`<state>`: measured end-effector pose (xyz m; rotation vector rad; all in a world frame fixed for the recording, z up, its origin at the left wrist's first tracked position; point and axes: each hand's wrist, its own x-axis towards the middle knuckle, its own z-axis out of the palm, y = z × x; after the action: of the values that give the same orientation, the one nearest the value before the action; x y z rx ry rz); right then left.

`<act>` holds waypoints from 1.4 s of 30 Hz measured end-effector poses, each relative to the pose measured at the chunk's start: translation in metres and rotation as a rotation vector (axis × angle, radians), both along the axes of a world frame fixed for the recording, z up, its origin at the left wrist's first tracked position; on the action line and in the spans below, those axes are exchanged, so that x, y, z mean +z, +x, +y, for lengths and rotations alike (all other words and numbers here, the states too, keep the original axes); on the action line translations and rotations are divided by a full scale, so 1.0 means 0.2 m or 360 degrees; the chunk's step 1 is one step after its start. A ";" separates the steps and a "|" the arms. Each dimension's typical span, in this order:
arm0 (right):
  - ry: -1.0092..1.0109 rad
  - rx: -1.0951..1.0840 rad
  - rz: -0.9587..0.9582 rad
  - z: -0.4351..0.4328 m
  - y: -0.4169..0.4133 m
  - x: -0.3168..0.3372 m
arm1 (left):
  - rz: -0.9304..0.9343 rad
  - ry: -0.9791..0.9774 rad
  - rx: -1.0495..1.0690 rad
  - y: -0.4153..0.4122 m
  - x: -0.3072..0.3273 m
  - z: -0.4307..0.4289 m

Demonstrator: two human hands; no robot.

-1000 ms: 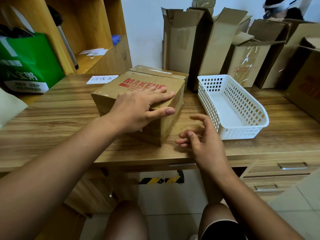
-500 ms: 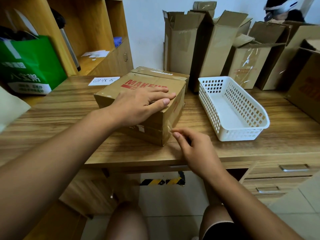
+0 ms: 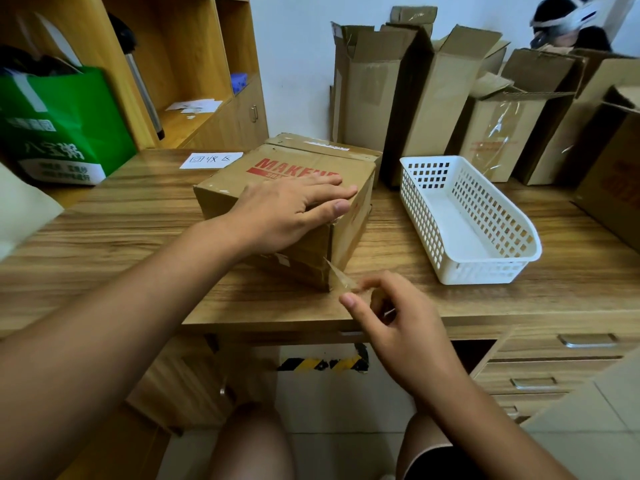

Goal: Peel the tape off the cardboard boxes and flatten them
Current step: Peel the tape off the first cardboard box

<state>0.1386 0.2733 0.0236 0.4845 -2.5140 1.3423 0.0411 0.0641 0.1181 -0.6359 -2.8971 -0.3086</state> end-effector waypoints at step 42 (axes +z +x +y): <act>0.0328 -0.0013 0.0426 -0.09 -0.07 -0.06 | 0.0079 -0.0252 0.0058 0.07 0.01 0.10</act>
<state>0.1238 0.2550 0.0114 0.6481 -2.4346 0.9473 0.0542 0.0832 0.1205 -0.6046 -2.9018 -0.0577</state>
